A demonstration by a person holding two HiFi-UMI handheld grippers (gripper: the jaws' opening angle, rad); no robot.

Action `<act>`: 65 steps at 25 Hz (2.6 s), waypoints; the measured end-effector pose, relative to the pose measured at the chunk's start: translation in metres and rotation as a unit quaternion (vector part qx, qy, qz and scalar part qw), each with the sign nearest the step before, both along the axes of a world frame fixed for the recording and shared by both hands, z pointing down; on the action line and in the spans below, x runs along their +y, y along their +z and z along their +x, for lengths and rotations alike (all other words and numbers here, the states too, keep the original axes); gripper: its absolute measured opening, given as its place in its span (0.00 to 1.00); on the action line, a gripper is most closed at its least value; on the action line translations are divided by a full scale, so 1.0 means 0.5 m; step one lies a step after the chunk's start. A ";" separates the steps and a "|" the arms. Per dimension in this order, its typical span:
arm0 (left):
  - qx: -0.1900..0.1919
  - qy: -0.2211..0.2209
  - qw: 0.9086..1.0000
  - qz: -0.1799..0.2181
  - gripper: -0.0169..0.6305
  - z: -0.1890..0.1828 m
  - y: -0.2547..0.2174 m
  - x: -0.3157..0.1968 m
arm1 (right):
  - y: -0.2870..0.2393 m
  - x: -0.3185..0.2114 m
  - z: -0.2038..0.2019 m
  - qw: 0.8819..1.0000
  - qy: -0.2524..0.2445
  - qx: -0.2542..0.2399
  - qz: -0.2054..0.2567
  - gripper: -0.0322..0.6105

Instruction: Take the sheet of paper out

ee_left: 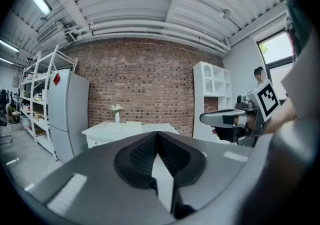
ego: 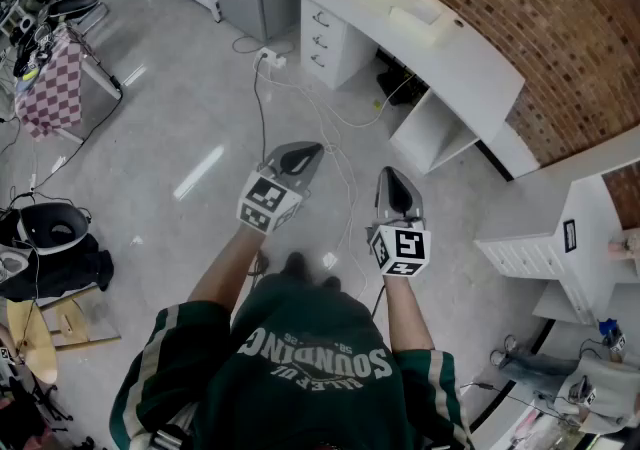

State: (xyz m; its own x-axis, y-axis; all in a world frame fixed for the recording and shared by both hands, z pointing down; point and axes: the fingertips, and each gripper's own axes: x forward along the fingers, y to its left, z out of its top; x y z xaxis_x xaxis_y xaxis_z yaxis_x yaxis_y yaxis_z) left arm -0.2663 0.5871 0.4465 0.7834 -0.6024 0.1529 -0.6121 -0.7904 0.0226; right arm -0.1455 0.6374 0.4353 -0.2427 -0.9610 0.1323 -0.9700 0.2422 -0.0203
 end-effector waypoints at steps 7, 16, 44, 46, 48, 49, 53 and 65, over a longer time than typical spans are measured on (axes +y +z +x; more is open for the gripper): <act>0.000 0.000 1.000 0.007 0.04 0.003 0.000 0.019 | -0.001 0.011 0.007 1.000 0.003 0.003 0.007 0.05; 0.001 0.001 1.000 0.008 0.04 -0.010 0.017 -0.004 | 0.012 -0.013 -0.012 1.000 -0.008 -0.004 0.006 0.05; -0.007 0.003 1.000 -0.014 0.04 -0.012 0.050 -0.267 | 0.035 -0.272 -0.011 1.000 0.002 -0.016 -0.007 0.05; -0.008 0.001 1.000 -0.016 0.04 -0.002 0.049 -0.307 | 0.032 -0.312 0.000 1.000 0.001 -0.016 -0.007 0.05; -0.009 -0.001 1.000 -0.018 0.04 0.009 0.048 -0.342 | 0.029 -0.349 0.011 1.000 -0.002 -0.016 -0.006 0.05; -0.011 -0.002 1.000 -0.019 0.04 0.014 0.049 -0.358 | 0.028 -0.367 0.017 1.000 -0.004 -0.016 -0.006 0.05; -0.015 -0.009 1.000 -0.019 0.04 0.042 0.047 -0.426 | 0.020 -0.441 0.049 1.000 -0.011 -0.014 -0.005 0.05; -0.013 -0.032 0.999 -0.017 0.04 0.131 0.030 -0.611 | 0.001 -0.636 0.139 0.999 -0.035 -0.020 0.005 0.05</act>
State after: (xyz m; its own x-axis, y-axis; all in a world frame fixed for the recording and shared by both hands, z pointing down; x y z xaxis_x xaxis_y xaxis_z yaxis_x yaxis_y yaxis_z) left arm -0.2007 0.2815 0.4613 0.7385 -0.6458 0.1940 -0.6627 -0.7483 0.0318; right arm -0.0757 0.3194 0.4355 -0.3135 -0.9431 0.1106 -0.9494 0.3090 -0.0560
